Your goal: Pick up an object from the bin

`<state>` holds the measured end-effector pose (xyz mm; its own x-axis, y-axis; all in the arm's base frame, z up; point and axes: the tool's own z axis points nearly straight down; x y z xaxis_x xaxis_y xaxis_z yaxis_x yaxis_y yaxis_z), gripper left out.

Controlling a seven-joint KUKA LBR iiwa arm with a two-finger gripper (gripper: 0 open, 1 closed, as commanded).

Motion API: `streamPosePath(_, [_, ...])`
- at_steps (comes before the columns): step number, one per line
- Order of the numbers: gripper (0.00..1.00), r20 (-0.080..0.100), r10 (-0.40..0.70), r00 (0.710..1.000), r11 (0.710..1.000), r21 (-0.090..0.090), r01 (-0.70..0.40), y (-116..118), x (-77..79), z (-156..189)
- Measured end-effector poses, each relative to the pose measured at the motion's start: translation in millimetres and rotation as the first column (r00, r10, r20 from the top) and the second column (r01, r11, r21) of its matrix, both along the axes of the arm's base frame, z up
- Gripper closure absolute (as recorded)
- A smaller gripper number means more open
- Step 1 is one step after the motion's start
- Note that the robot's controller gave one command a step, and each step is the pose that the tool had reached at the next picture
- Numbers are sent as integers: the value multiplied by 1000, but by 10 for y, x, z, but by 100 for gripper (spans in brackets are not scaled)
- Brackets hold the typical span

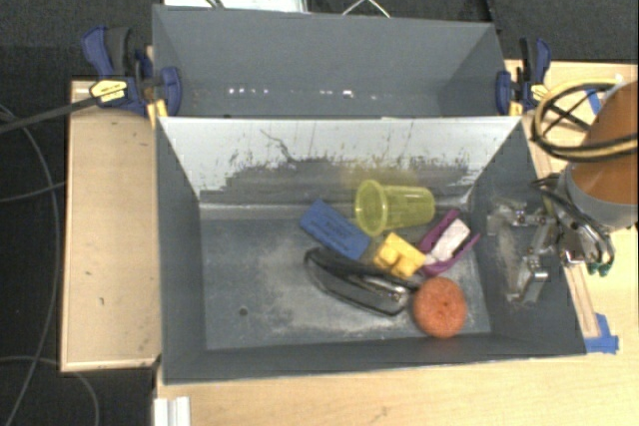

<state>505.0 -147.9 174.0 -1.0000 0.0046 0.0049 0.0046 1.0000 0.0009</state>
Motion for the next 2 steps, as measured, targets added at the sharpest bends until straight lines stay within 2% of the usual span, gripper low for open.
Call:
streamPosePath(1, [0,8,7,1000,1000,-2,-7,9,17,46])
streamPosePath(2, [0,0,27,1000,1000,-2,-27,713,468,-829])
